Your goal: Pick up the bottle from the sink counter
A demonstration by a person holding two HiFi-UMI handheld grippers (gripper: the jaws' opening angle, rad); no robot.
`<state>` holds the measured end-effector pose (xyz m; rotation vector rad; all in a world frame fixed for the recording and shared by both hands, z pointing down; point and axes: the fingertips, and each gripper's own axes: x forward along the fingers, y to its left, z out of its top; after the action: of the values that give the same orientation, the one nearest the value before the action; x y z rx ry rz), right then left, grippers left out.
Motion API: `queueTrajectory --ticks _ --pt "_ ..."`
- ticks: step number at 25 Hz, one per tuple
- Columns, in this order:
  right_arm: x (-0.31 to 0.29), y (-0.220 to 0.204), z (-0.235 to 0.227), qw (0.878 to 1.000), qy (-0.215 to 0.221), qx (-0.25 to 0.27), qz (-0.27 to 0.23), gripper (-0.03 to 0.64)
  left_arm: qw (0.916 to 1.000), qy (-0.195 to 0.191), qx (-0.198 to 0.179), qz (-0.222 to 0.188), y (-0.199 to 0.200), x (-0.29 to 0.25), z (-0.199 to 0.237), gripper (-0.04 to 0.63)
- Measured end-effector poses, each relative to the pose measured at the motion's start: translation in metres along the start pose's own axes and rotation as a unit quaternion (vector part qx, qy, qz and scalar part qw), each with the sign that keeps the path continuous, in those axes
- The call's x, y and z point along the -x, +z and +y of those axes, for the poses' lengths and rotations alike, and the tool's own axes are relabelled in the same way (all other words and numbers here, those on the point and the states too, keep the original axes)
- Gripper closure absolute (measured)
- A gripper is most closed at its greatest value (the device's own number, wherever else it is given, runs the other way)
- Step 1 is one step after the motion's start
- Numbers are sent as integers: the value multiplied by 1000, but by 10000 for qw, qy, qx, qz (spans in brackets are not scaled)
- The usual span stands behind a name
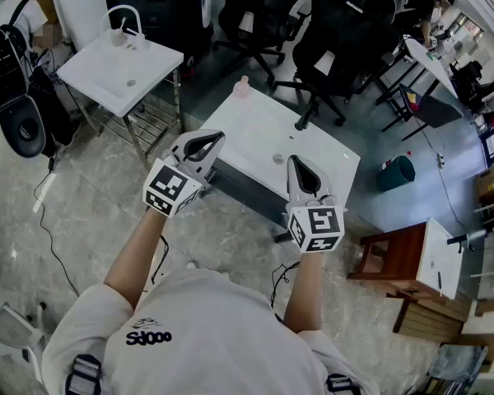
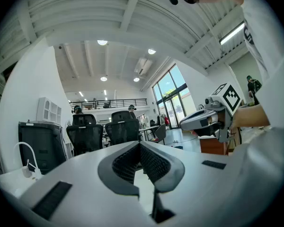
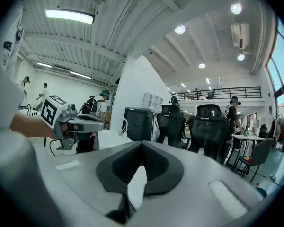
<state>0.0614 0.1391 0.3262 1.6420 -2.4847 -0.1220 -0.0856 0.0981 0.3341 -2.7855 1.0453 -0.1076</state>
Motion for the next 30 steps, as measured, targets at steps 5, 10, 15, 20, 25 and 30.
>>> queueTrajectory --ticks 5,10,15,20,25,30 --pt "-2 -3 -3 10000 25 -23 -20 607 9999 -51 -51 95 -6 -5 -3 597" --pt "0 -2 -9 9995 84 -210 -224 607 9998 -71 -83 187 -11 -11 -8 595" --pt "0 -3 -18 9984 182 -458 -280 607 9997 -4 -56 225 -12 -16 -9 595" --pt "0 -4 -28 9977 354 -496 -304 607 9995 95 -47 281 -11 -26 -15 595" --pt "3 -11 -36 9970 492 -540 -246 607 9989 242 -34 391 -13 -29 -22 595" --pt "2 -18 -41 9951 642 -727 -204 607 9981 326 7 523 -18 -32 -27 595"
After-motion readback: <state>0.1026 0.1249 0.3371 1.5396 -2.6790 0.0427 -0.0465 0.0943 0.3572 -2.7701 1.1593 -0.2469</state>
